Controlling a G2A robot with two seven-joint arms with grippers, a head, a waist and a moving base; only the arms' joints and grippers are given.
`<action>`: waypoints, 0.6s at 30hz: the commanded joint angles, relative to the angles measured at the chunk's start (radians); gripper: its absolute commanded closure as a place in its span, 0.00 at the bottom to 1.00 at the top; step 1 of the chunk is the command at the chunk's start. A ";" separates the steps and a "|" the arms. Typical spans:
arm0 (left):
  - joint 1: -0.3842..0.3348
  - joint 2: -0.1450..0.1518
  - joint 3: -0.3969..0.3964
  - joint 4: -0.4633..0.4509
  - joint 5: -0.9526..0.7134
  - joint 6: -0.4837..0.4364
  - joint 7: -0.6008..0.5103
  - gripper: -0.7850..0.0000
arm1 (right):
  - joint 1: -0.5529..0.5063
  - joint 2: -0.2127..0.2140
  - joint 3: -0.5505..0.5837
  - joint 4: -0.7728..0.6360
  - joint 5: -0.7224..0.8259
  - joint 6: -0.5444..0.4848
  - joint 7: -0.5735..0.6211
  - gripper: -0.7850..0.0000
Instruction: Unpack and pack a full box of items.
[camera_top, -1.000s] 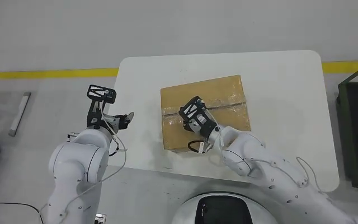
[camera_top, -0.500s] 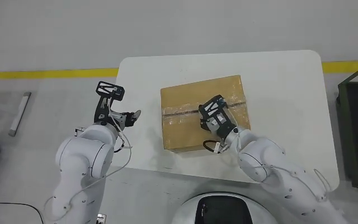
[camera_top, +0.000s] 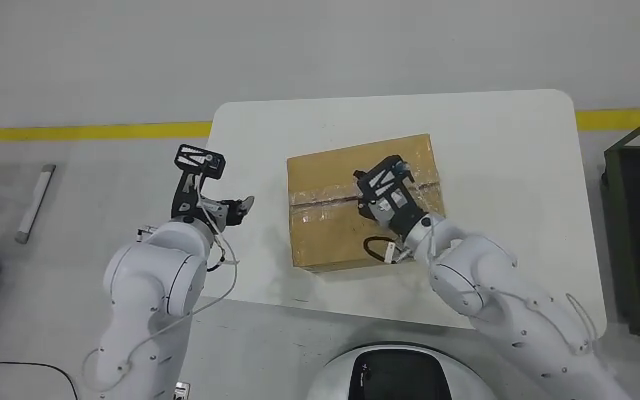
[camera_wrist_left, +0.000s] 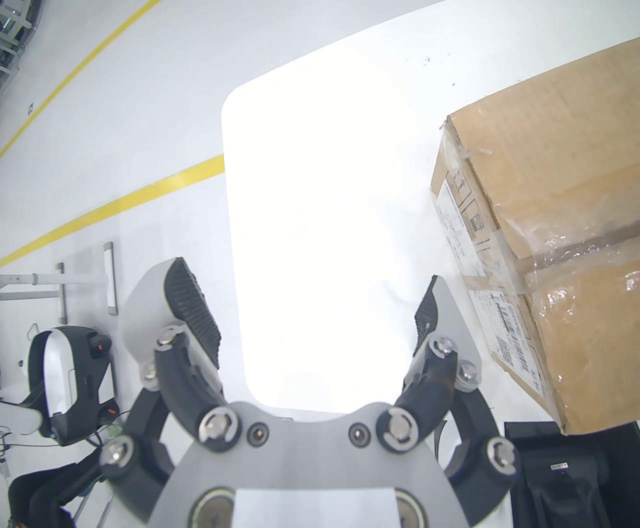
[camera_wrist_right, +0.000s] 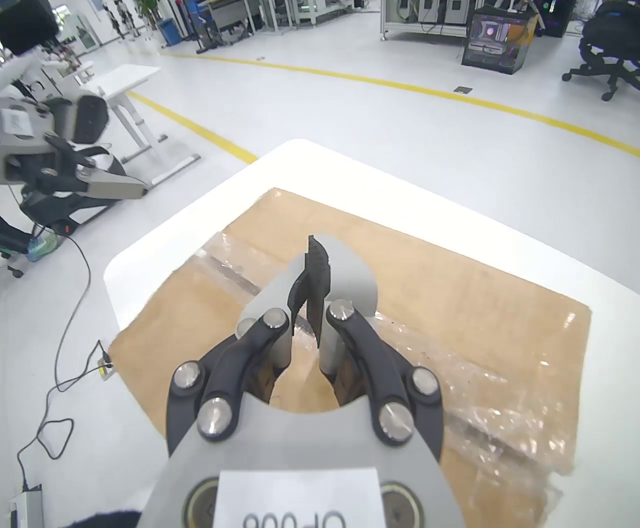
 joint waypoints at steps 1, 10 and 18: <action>-0.003 -0.001 0.004 0.002 0.000 0.004 0.002 0.00 | -0.001 -0.001 0.004 0.024 -0.003 0.008 0.007 1.00; -0.010 -0.005 0.021 0.015 -0.006 0.005 0.009 0.00 | -0.095 0.015 0.117 -0.027 -0.028 0.015 0.042 1.00; -0.023 -0.010 0.040 0.024 -0.020 0.001 0.016 0.00 | -0.163 0.028 0.198 -0.104 -0.069 -0.016 0.067 1.00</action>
